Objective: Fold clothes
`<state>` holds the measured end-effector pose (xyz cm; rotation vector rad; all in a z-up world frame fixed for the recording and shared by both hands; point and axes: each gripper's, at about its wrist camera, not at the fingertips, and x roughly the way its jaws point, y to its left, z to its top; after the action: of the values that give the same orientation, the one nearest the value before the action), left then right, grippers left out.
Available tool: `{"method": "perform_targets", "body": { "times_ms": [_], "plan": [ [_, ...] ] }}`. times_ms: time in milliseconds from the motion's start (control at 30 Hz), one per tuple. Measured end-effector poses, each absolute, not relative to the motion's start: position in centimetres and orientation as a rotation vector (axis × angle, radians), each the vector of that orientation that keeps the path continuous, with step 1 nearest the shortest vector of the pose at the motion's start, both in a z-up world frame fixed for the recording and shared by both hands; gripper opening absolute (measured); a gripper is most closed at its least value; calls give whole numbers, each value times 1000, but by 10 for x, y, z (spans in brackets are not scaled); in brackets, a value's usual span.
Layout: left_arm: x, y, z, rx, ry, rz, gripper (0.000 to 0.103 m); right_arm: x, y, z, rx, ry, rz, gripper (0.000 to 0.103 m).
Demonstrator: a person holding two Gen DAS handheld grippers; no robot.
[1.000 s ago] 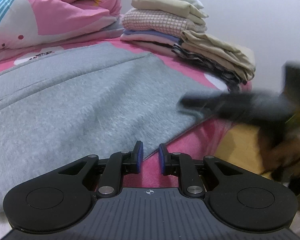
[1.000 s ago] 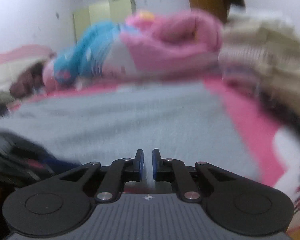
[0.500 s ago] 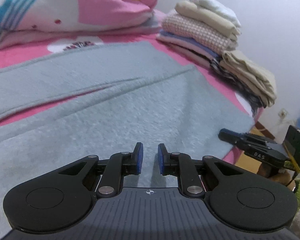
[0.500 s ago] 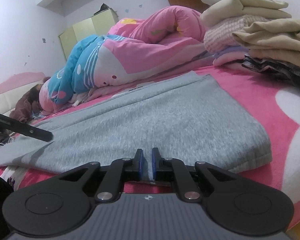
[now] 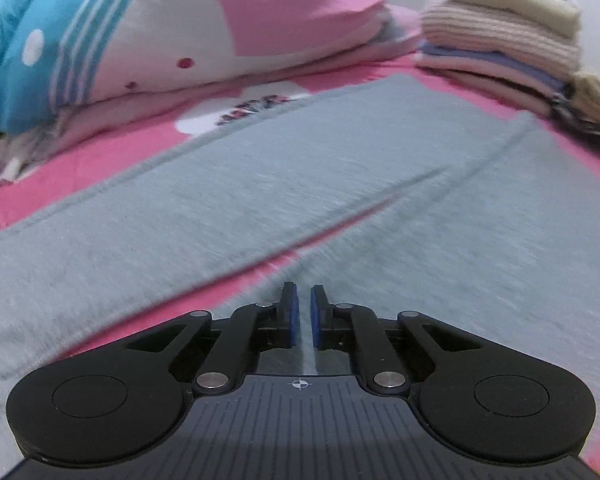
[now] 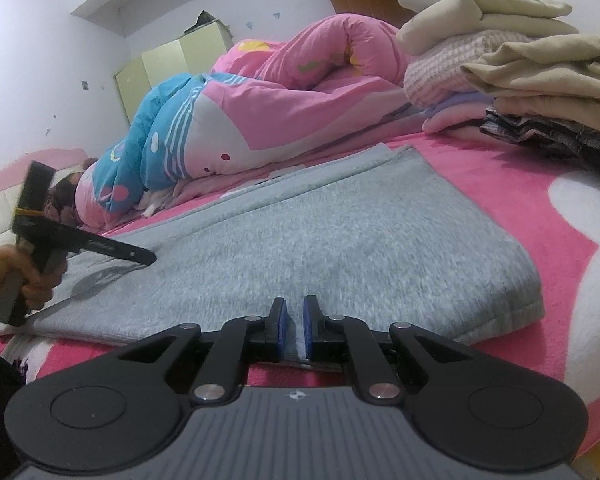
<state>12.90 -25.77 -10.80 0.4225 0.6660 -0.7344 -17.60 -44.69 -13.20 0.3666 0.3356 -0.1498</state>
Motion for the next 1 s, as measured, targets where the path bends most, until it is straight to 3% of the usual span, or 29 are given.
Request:
{"method": "perform_targets", "body": {
  "times_ms": [167,367,567,767,1000],
  "plan": [
    [128,-263,-115,506,592,-688,8,-177,-446,-134,366,329,-148,7],
    [97,-259,-84,555,451,-745,8,-178,-447,-135,362,321,-146,7],
    [76,-288,-85,477,641,-1016,8,-177,-448,-135,371,316,-143,7],
    [111,-311,-104,483,617,-897,10,-177,-446,-135,370,318,-153,7],
    [119,-231,-55,288,695,-851,11,-178,-444,-136,373,313,-159,7]
  ]
}}
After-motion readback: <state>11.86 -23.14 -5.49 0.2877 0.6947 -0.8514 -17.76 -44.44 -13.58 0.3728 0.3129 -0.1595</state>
